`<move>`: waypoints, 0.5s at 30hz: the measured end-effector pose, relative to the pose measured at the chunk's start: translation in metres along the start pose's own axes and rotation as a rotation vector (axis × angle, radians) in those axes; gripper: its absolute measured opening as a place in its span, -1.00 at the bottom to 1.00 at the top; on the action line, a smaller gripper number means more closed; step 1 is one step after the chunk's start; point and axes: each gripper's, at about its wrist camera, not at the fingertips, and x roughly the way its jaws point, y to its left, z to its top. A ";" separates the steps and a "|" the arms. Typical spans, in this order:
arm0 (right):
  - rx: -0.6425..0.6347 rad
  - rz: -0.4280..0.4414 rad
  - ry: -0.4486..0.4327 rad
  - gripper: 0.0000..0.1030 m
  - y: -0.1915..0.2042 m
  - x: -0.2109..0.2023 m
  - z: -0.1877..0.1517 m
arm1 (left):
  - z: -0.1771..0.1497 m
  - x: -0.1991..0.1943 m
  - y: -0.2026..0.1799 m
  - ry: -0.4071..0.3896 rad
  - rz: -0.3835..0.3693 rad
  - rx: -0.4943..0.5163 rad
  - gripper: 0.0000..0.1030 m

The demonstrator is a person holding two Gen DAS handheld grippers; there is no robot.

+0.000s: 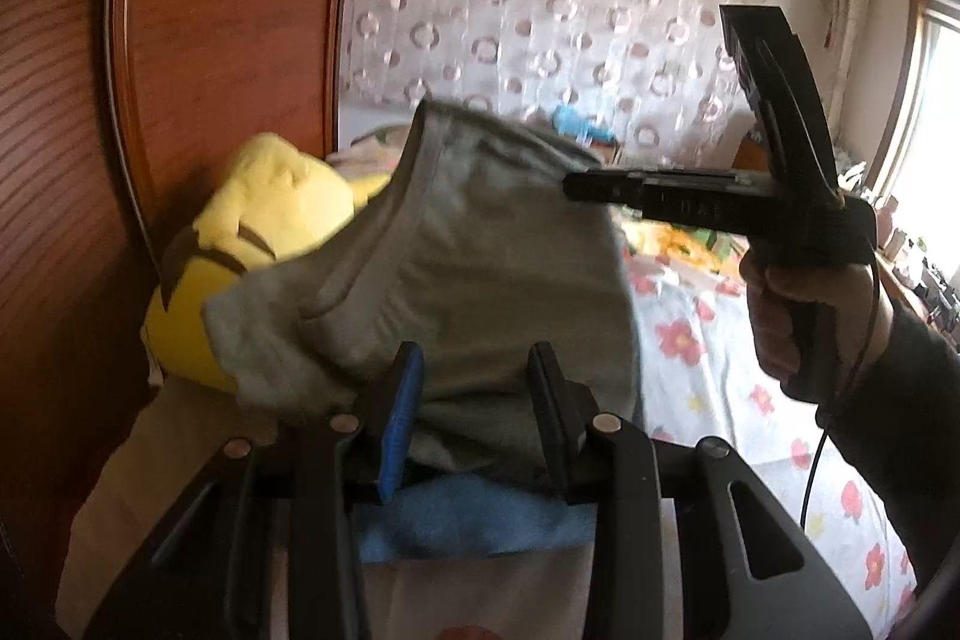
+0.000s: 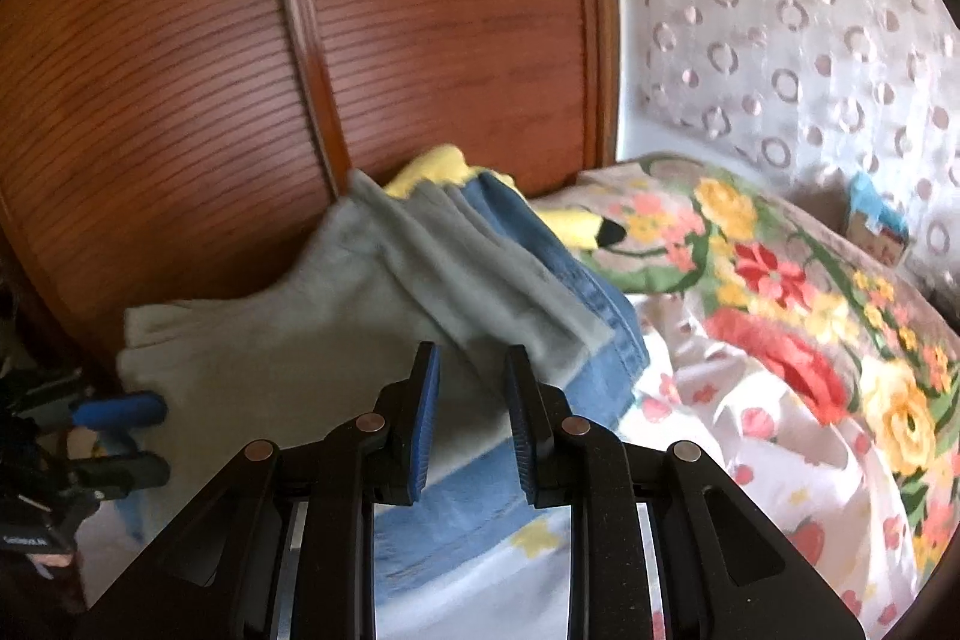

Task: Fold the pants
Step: 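Lower the pants onto the jeans stack and open both grippers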

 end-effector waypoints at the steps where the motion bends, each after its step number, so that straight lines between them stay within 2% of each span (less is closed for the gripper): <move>1: 0.011 -0.001 0.000 -0.60 -0.004 0.003 -0.001 | -0.002 0.002 0.000 0.007 0.001 -0.001 -0.32; 7: 0.049 -0.001 -0.018 -0.65 -0.009 0.000 -0.001 | -0.004 0.003 -0.004 0.016 0.012 0.019 -0.31; 15: 0.043 -0.027 -0.050 -0.60 0.011 -0.040 -0.009 | -0.003 -0.015 -0.008 -0.007 0.010 0.036 -0.20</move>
